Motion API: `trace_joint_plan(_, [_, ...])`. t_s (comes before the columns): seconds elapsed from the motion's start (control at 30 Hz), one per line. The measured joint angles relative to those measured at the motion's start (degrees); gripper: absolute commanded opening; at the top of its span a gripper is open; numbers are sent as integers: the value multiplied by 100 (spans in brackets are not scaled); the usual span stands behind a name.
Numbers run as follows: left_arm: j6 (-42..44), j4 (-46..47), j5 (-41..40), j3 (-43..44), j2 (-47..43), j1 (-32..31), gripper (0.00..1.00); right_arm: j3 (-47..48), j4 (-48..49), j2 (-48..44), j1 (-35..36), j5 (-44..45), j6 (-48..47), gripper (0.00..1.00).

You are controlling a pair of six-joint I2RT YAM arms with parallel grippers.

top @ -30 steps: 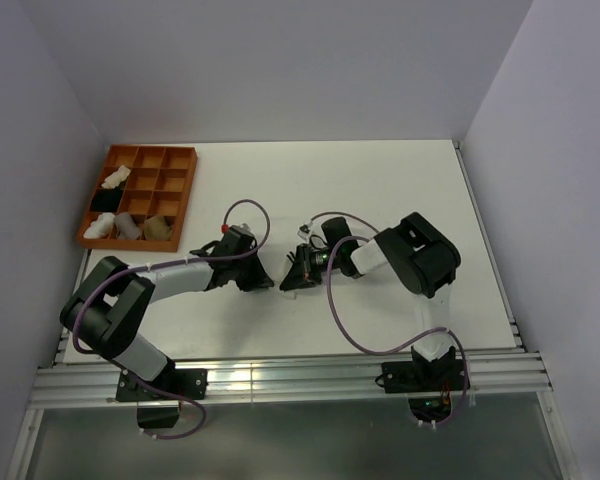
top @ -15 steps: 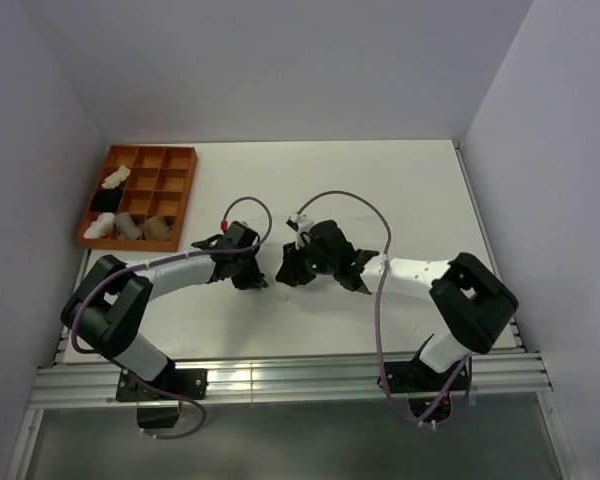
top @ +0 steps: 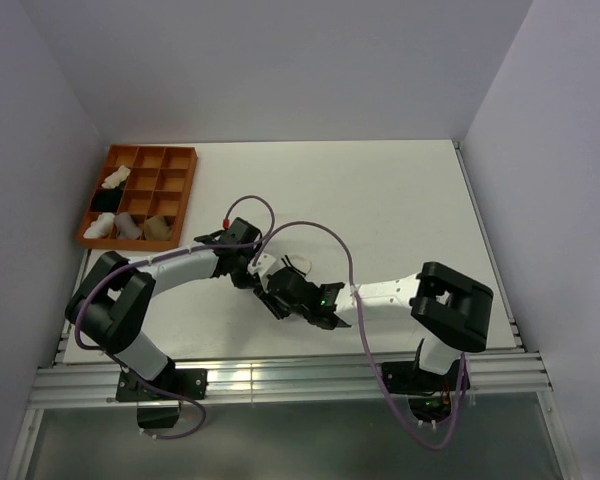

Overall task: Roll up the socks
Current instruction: Roll the sock at the center of the board.

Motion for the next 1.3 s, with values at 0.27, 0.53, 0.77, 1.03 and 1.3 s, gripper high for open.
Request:
trace_joint_plan(0.27, [57,-48,0,22,4,0,0,136,-103,284,256,507,-280,34])
trace_joint_plan(0.53, [87,-46,7,26,15,0,1,358,-133,610,286,680,-389,34])
trace_joint_plan(0.77, [109,-66,28,55,46,0,0,479,-136,890,289,861,-426,29])
trace_joint_plan(1.03, [98,-42,44,46,35,17,16,501,-136,922,227,872,-411,0])
trace_joint_plan(1.3, [-37,-35,-87,-232,-444,66,41,254,-131,542,-765,-850,92,0])
